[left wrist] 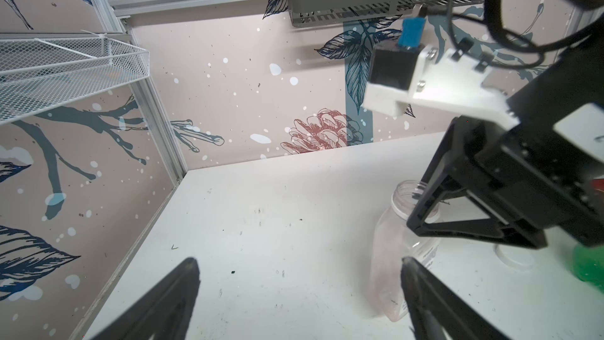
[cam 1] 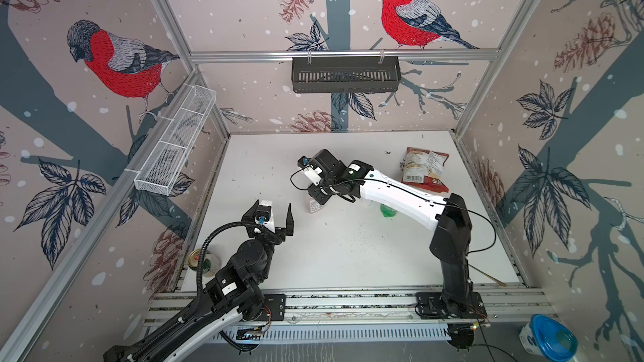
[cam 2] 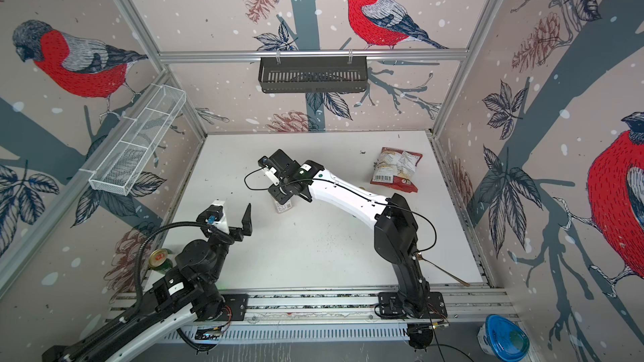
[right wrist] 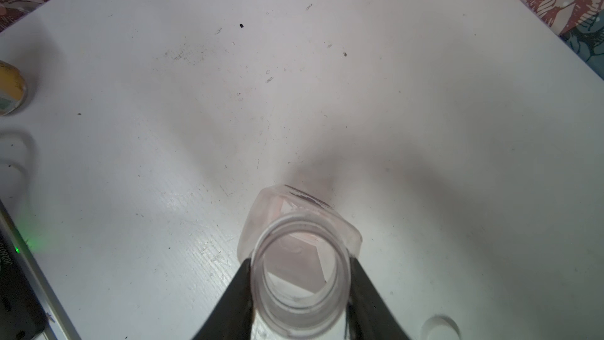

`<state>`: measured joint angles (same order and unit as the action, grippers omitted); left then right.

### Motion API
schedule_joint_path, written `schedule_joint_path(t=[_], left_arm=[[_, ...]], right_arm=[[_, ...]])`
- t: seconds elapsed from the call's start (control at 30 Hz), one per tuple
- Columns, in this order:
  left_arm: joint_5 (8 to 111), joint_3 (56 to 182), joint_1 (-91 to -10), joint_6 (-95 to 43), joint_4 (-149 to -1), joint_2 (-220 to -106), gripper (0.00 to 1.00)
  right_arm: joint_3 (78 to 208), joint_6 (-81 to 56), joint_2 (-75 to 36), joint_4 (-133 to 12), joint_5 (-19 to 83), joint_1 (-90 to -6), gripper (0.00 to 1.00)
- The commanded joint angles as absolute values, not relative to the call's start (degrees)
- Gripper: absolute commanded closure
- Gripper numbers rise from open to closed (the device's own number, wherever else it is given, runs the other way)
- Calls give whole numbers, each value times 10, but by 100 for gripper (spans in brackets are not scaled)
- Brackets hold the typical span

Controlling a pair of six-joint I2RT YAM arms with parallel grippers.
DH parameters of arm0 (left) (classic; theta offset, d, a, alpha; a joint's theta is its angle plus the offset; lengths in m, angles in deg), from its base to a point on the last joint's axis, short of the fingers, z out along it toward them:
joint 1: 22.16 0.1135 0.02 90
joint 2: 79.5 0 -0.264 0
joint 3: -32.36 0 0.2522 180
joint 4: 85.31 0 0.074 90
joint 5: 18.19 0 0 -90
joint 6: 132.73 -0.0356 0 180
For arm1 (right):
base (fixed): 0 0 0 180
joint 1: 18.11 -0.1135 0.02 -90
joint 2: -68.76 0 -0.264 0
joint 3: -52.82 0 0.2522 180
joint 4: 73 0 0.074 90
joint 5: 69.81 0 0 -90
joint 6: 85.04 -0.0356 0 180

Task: Screw on the bottle caps
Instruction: Pick up the plastic bottle from the center of the table, then pass the plastic bottle.

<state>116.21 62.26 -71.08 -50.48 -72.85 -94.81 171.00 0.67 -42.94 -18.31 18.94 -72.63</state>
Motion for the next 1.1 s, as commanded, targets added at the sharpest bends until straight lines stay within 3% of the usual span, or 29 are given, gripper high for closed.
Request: schedule_joint_path(t=[0.0,0.4,0.6,1.07], left_arm=[[1112,619,-710,-512,-731,-949,3],[891,642,-712,-560,-703,-1008,3],[779,654,-721,-576,-688,-1049,3],[733,641,-745,-603,-696,-1057,4]], right_arm=[[1679,7,-386,-220,216,-728,58],[1468,19,-153,-293,271,-751,58],[1408,24,-88,-313,286,-771,58],[1362,42,-49,-332,295,-808,59]])
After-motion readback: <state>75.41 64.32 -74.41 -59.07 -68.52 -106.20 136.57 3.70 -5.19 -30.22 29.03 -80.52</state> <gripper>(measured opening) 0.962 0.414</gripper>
